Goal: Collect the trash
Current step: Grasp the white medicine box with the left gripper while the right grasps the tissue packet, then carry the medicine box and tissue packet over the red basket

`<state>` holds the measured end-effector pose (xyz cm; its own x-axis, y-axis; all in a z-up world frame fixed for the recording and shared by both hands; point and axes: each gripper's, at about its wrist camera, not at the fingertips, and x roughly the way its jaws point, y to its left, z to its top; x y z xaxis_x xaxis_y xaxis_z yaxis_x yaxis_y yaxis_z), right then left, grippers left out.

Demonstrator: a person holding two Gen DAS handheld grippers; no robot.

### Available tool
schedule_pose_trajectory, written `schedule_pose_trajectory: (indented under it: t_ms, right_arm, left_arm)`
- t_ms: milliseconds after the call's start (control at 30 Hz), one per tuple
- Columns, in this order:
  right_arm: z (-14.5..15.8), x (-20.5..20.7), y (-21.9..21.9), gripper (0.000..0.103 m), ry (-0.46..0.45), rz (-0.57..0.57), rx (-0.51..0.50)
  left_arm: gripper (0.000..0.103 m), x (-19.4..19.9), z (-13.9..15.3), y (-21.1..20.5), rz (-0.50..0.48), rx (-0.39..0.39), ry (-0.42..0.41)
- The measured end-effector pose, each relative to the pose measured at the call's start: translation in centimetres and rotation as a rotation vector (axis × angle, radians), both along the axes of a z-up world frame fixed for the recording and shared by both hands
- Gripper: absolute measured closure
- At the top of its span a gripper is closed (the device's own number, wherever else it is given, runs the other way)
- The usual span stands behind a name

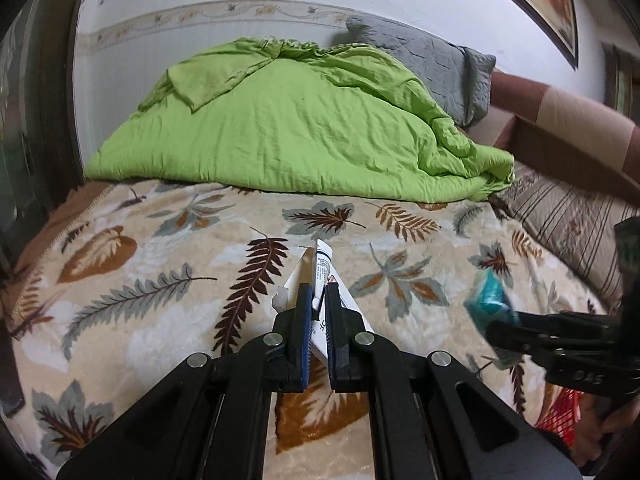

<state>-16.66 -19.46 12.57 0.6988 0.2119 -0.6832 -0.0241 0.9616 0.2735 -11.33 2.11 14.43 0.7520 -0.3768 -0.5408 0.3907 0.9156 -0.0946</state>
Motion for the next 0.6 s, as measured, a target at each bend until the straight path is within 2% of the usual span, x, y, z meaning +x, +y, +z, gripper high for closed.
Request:
schedule_pose_trajectory:
  t_ms: [300, 600]
  right_arm:
    - [1.2, -2.5, -0.2, 0.062, -0.027, -0.007, 0.013]
    - [1.9, -3.8, 0.1, 0.062, -0.042, -0.008, 0.012]
  left_arm:
    - [0.097, -2.3, 1.2, -1.4, 0.000, 0.077, -0.062]
    - [0.097, -3.2, 1.6, -1.6, 0.006, 0.096, -0.077]
